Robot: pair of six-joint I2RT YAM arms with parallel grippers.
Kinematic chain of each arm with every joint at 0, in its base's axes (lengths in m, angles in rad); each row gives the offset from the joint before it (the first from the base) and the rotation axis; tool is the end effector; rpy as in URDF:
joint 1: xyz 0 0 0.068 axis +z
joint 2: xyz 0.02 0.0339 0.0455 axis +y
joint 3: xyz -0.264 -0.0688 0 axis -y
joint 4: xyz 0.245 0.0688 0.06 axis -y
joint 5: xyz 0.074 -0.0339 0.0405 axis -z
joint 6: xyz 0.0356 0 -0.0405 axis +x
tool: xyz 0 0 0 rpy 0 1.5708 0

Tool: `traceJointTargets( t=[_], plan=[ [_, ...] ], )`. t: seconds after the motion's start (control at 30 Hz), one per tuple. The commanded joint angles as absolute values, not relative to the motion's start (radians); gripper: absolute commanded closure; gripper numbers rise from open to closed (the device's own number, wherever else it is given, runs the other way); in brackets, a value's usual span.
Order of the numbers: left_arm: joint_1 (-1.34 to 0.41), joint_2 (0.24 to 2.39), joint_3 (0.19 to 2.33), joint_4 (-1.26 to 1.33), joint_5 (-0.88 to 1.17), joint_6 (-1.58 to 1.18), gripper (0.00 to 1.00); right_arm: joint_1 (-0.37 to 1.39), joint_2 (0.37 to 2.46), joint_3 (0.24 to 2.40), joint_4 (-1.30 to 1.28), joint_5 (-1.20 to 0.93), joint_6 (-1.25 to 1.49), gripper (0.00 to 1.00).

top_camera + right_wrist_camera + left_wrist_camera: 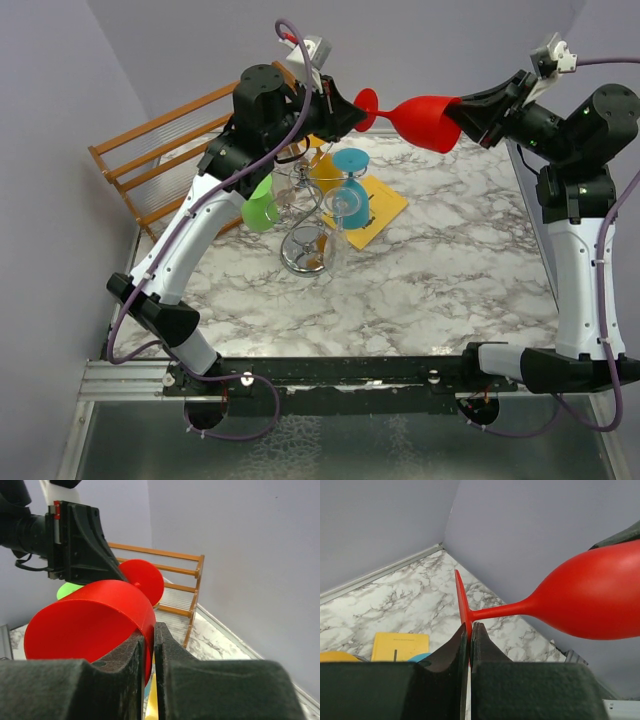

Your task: Place the wine glass upside down on the wine glass rack

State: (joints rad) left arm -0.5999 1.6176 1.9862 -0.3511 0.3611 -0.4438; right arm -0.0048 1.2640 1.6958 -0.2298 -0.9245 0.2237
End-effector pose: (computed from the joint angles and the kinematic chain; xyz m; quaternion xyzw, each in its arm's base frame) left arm 0.2790 -0.2060 0.5233 0.1815 0.6774 -0.4589 0.5455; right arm 0.2313 0.0273 0.5413 -0.2788 0.6016 0.3560 0.6585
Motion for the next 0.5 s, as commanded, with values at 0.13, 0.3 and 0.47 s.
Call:
traceJointTargets(
  t=[0.13, 0.3, 0.47],
  plan=[
    [-0.593, 1.558, 2.009, -0.356, 0.303, -0.351, 1.00, -0.003, 1.247, 1.673, -0.238, -1.049, 0.196, 0.75],
    [-0.583, 1.539, 1.999, -0.351, 0.297, -0.316, 1.00, -0.003, 1.247, 1.685, -0.306, -1.040, 0.140, 0.62],
    [-0.573, 1.514, 2.002, -0.361, 0.285, -0.272, 1.00, -0.002, 1.234, 1.704, -0.383, -0.985, 0.057, 0.46]
  ],
)
